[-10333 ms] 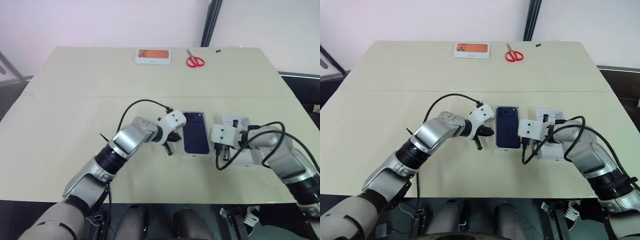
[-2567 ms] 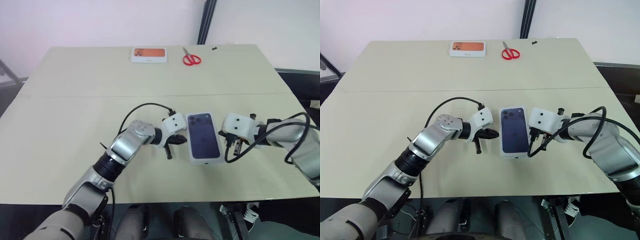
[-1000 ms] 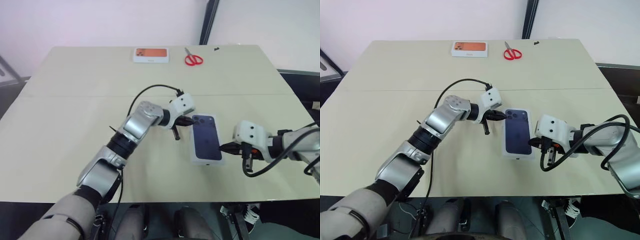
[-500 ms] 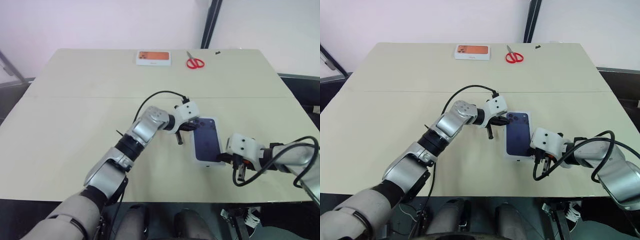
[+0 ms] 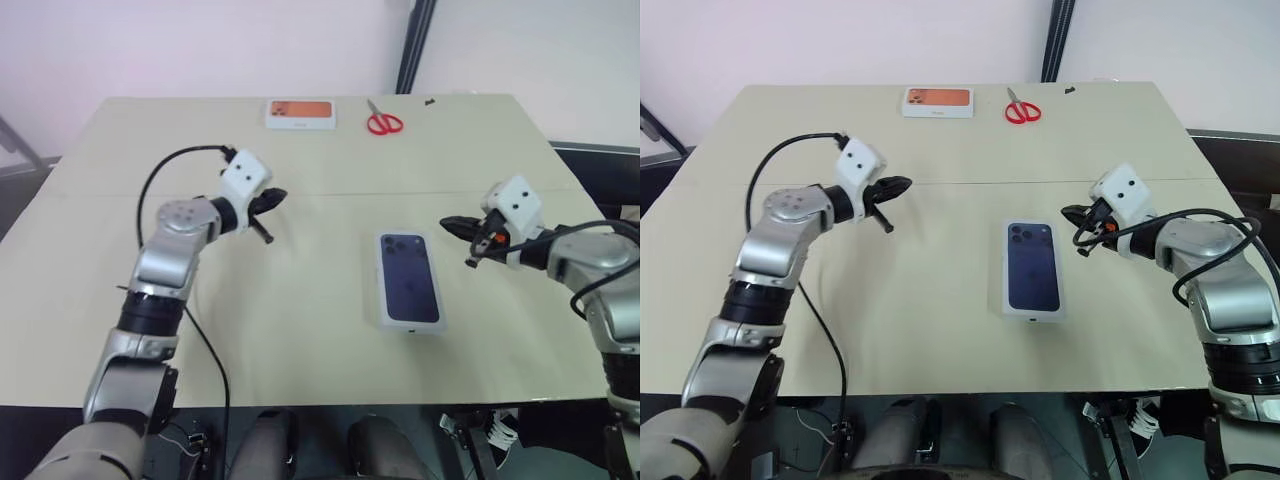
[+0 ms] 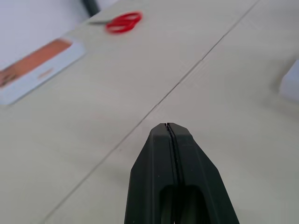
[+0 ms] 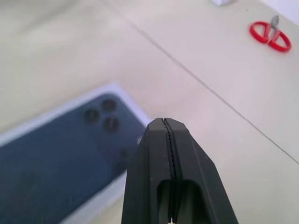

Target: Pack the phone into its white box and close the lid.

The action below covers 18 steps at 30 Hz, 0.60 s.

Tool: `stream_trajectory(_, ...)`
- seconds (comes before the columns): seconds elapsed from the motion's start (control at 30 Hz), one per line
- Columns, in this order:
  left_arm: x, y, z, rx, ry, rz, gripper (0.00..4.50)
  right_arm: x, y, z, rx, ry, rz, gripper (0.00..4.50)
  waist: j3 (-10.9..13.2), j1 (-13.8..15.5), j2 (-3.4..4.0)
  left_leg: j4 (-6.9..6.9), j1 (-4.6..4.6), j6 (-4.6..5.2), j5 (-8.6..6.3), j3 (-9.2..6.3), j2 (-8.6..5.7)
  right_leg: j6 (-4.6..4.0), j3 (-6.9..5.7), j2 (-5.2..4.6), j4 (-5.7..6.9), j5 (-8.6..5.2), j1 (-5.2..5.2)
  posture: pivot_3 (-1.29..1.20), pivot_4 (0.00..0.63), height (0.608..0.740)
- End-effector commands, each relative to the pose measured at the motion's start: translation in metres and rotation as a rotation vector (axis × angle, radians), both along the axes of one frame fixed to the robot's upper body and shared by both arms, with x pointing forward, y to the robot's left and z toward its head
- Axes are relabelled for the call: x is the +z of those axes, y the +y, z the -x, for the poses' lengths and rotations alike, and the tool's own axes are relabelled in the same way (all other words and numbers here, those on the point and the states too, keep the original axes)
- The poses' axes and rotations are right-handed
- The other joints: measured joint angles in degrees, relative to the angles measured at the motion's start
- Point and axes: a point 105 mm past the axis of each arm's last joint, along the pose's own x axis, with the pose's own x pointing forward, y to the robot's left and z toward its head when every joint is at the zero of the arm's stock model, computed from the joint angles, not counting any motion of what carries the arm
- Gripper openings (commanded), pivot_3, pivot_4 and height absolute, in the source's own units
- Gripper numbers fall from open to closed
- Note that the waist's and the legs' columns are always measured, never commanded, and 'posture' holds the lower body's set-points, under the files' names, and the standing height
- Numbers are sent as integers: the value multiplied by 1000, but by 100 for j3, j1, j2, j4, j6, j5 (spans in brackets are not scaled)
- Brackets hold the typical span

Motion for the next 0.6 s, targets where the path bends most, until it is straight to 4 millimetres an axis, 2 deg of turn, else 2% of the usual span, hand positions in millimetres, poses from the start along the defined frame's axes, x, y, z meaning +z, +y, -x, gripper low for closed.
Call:
stream_trajectory(0.03, 13, 39, 26, 89, -26, 70, 0, 8, -9, -7, -22, -36, -55, 19, 0, -44, 0, -1, 0, 0, 0, 0, 0, 0, 0, 0, 0, 0, 0, 0, 150, 740)
stream_trajectory(0.1, 2, 53, 39, 134, 9, 69, 0, 4, -12, -9, -19, -23, -68, 19, 0, -46, 0, -4, 1, 0, 0, -1, 1, 0, -1, 0, 0, 0, 0, 0, 150, 740)
stream_trajectory(0.27, -19, 72, 62, 206, 74, 57, 0, -3, -17, -14, -18, -8, -84, 19, 0, -7, 1, -2, 2, 3, -3, -1, 0, 0, -1, -3, -4, 0, 6, 0, 150, 740)
stream_trajectory(0.37, -25, 77, 68, 247, 88, 73, 0, -5, -22, -16, -7, 17, -104, 19, 0, -28, 1, -5, 2, 3, -3, -1, 0, 0, -1, -2, -2, 0, 2, 0, 150, 740)
stream_trajectory(0.6, -28, 78, 75, 272, 96, 106, 0, -10, -11, -9, 92, 81, -118, 19, 0, -54, 1, -7, 3, 16, -10, -1, 1, 0, -1, -2, -3, 0, 2, 0, 150, 740)
